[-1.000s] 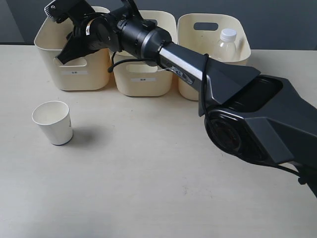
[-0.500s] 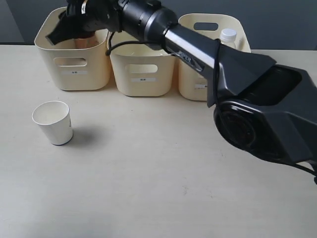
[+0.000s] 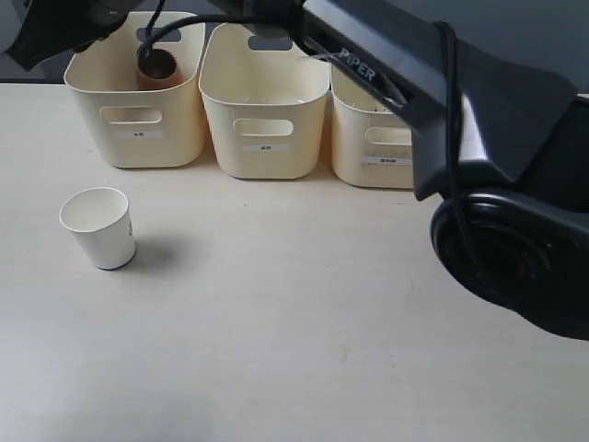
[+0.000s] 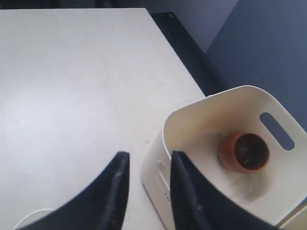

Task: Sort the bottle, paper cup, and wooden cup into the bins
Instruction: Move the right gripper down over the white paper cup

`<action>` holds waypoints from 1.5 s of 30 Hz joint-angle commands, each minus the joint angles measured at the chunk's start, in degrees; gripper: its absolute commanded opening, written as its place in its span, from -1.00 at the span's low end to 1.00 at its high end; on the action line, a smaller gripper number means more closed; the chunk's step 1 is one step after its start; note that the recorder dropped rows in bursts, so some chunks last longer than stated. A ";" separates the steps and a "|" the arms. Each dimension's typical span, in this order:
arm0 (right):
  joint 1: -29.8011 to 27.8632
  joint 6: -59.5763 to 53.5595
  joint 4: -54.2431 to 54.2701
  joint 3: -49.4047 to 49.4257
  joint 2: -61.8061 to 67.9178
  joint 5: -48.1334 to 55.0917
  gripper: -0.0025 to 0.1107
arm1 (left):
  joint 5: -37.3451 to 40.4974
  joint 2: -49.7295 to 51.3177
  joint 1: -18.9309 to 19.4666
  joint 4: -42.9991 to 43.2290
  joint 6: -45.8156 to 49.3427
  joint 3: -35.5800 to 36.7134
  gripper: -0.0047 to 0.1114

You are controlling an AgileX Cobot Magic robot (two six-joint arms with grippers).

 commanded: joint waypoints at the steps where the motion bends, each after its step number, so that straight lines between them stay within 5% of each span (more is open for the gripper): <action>1: 1.25 -1.76 0.13 -0.20 -2.97 6.10 -0.42 | -0.33 -0.28 -0.42 0.00 -0.11 0.07 -0.92; 12: 2.40 -12.99 8.19 -0.20 -3.93 24.11 -0.42 | -0.33 -0.28 -0.42 0.00 -0.11 0.07 -0.92; 33: 2.75 -19.19 16.80 -0.08 -3.07 24.11 -0.41 | -0.44 -0.28 -0.42 0.00 -0.11 0.07 -0.92; 38: 4.20 -20.04 15.27 -0.08 -0.42 24.11 0.04 | -0.44 -0.28 -0.42 0.00 -0.11 0.07 -0.92; 45: 4.73 -20.04 12.33 -0.08 3.32 24.11 0.06 | -0.44 -0.28 -0.42 0.00 -0.11 0.07 -0.92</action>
